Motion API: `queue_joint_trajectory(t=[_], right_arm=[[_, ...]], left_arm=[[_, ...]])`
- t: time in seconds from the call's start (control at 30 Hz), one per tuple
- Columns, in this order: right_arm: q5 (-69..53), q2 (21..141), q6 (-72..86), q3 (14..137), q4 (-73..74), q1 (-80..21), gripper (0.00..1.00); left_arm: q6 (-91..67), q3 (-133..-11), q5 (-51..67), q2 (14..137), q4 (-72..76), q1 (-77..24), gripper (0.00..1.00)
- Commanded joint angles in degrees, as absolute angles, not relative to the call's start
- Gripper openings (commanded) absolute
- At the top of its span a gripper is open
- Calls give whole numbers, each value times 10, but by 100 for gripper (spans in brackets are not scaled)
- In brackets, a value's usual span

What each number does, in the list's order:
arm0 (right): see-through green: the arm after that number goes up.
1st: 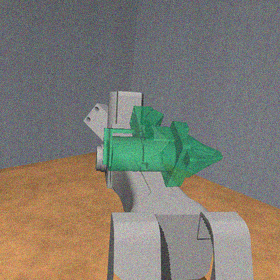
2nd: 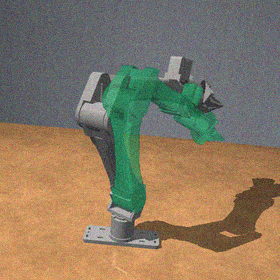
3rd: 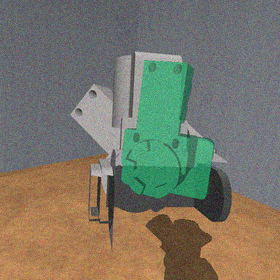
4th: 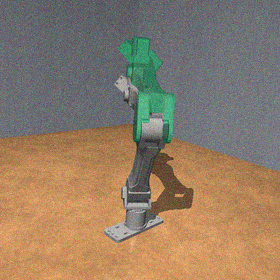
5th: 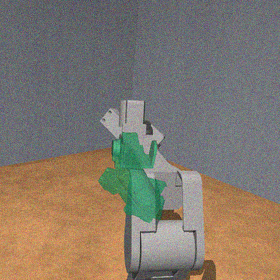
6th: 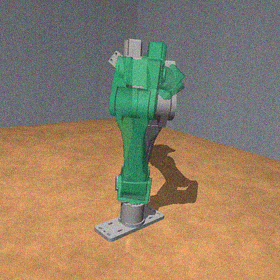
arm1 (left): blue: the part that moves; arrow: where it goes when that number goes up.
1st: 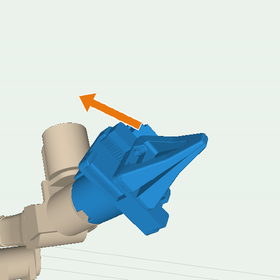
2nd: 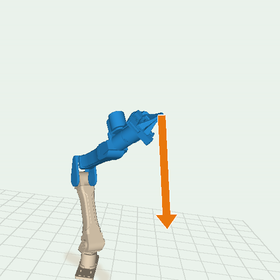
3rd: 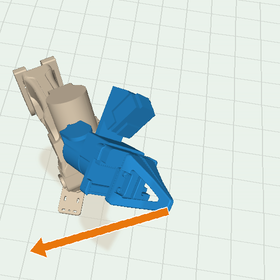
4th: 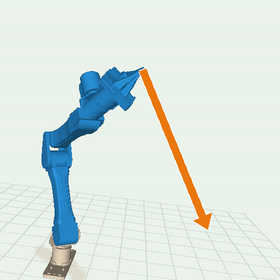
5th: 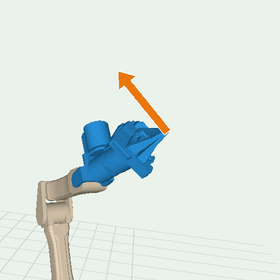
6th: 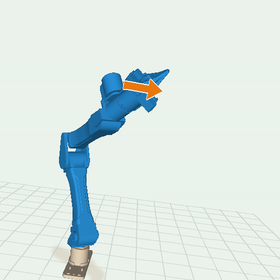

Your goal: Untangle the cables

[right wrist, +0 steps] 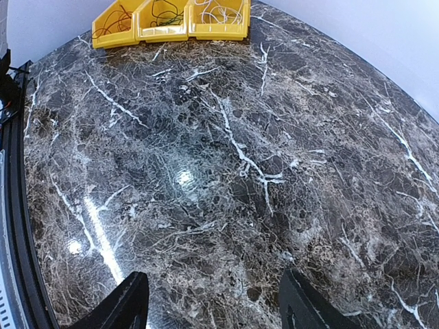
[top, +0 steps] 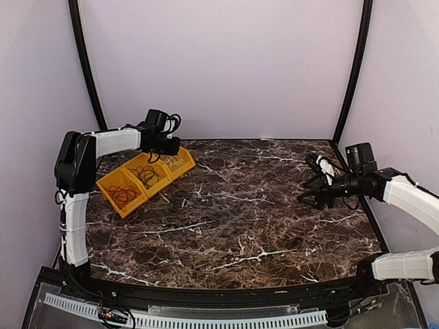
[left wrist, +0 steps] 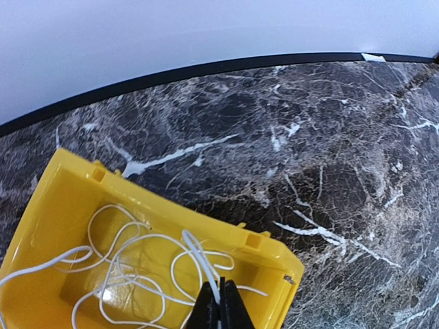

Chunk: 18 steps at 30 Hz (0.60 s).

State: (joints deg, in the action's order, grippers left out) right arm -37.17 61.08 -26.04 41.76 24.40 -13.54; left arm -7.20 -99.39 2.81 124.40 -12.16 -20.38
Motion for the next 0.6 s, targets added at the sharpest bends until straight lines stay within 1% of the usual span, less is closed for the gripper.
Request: queue_joint_trajectory(t=[0.0, 0.13, 0.37, 0.57], right_arm=[[-365, 612, -266, 411, 226, -133, 67], [-363, 616, -267, 411, 226, -133, 67], [-365, 619, -269, 411, 227, -133, 67], [-362, 618, -271, 410, 227, -132, 67]], left_arm=[[7, -1031, 116, 1231, -106, -200, 1], [15, -1033, 148, 1220, -121, -200, 1], [66, -1006, 113, 1216, -116, -198, 0], [73, -991, 101, 1214, -138, -184, 0]])
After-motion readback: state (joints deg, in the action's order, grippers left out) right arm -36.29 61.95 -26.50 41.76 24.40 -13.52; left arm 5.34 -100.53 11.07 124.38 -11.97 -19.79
